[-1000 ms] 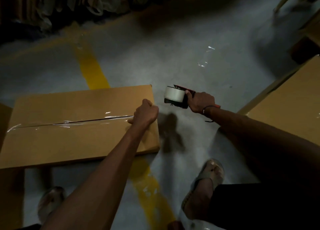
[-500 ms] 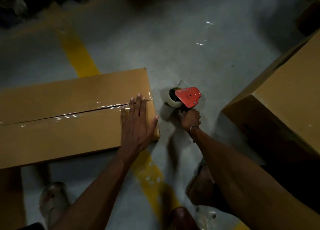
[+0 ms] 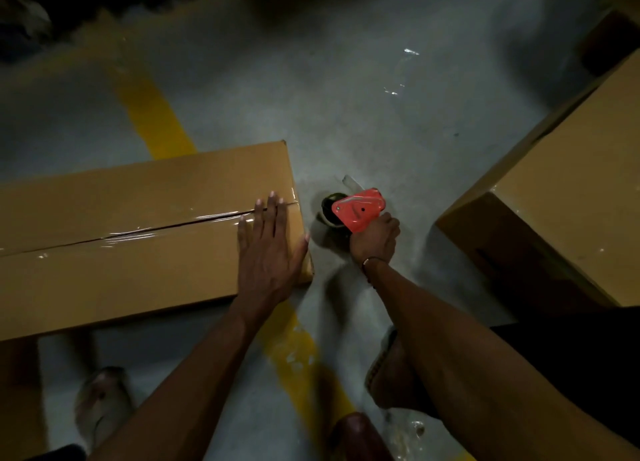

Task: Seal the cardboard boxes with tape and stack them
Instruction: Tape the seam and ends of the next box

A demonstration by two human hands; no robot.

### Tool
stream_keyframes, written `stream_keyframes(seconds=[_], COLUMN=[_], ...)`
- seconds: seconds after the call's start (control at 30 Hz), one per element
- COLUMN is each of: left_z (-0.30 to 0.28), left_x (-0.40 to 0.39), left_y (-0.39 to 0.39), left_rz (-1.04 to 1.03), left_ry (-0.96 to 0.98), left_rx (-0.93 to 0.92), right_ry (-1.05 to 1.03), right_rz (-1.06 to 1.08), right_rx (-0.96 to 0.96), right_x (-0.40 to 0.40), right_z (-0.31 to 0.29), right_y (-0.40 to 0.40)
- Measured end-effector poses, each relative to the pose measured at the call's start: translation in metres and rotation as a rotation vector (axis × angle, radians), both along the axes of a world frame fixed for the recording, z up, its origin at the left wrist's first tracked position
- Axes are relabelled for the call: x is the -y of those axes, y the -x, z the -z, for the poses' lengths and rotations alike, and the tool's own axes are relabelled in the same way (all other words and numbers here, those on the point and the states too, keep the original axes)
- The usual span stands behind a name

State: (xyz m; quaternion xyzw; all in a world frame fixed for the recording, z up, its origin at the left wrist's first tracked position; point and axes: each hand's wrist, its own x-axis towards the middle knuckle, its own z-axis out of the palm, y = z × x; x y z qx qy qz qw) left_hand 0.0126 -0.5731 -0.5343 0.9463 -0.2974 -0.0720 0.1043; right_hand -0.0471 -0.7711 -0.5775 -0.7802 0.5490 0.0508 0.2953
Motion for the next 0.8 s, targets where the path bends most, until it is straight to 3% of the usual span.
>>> stream_keyframes(seconds=[0.1, 0.23, 0.37, 0.6, 0.63, 0.7, 0.8], left_z=[-0.002, -0.006, -0.016, -0.021, -0.020, -0.017, -0.014], left_x=[-0.001, -0.006, -0.019, -0.069, -0.076, -0.092, -0.102], left_y=[-0.001, -0.007, -0.015, -0.024, -0.027, -0.033, -0.044], left_rz=[0.012, 0.044, 0.068, -0.091, -0.106, -0.122, -0.054], left_ry=[0.011, -0.002, -0.014, 0.097, 0.090, 0.067, 0.004], left_rx=[-0.035, -0.033, -0.013, -0.037, -0.036, -0.033, -0.018], right_ry=[0.121, -0.064, -0.159, -0.359, -0.339, -0.082, 0.176], right_rz=[-0.136, -0.314, -0.426, -0.272, -0.255, -0.329, -0.628], right_rx=[0.233, 0.542, 0.487, 0.201, 0.209, 0.341, 0.522], right_x=[-0.024, -0.063, -0.091, -0.084, -0.082, -0.089, -0.114], right_z=[-0.031, -0.062, -0.068, -0.070, -0.074, -0.082, -0.083], right_y=[-0.010, -0.039, -0.058, -0.083, -0.083, -0.077, -0.072])
